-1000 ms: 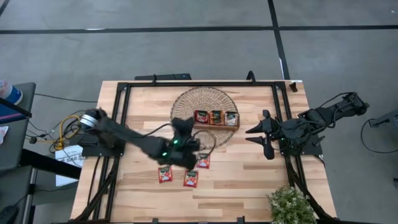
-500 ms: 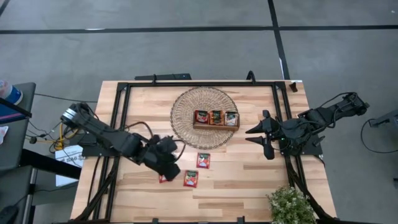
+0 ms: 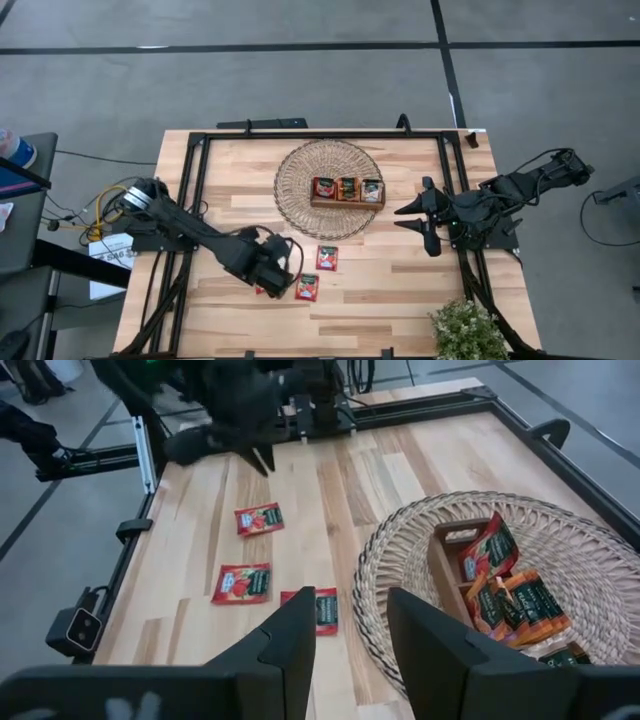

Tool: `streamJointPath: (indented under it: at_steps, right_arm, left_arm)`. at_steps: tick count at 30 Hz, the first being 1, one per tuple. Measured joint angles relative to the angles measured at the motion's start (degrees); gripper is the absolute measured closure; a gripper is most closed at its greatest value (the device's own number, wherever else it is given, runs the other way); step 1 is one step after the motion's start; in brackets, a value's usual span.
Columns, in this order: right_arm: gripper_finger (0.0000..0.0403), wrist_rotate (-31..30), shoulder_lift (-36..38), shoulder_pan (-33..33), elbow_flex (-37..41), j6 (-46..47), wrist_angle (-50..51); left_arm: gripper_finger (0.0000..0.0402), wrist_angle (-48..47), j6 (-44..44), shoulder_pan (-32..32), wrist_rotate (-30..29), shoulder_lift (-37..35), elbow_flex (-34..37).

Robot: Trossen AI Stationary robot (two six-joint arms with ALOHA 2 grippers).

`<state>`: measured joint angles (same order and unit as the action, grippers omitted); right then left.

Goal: Pick & Place Tea
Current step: Put the left red tea bag into the left slot of the wooden organizer

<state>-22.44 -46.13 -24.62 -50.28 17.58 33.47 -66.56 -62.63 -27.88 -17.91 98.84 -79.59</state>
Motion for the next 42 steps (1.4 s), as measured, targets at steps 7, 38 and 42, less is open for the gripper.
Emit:
streamJointPath:
  at_steps: [7, 38, 42]
  right_arm:
    - [0.0285, -0.03, 0.0, 0.01, 0.0, 0.57, -0.08]
    - [0.0285, 0.07, 0.0, 0.0, 0.0, 3.02, -2.58]
    - [0.0285, 0.07, 0.0, 0.0, 0.0, 3.02, -2.6]
  left_arm:
    - [0.036, -0.14, 7.11, -0.33, 5.31, 6.24, 0.0]
    - [0.0305, 6.43, 17.23, -1.82, 12.21, 8.67, 9.27]
    - [0.0305, 6.06, 20.34, -2.54, 10.81, 7.24, 9.27]
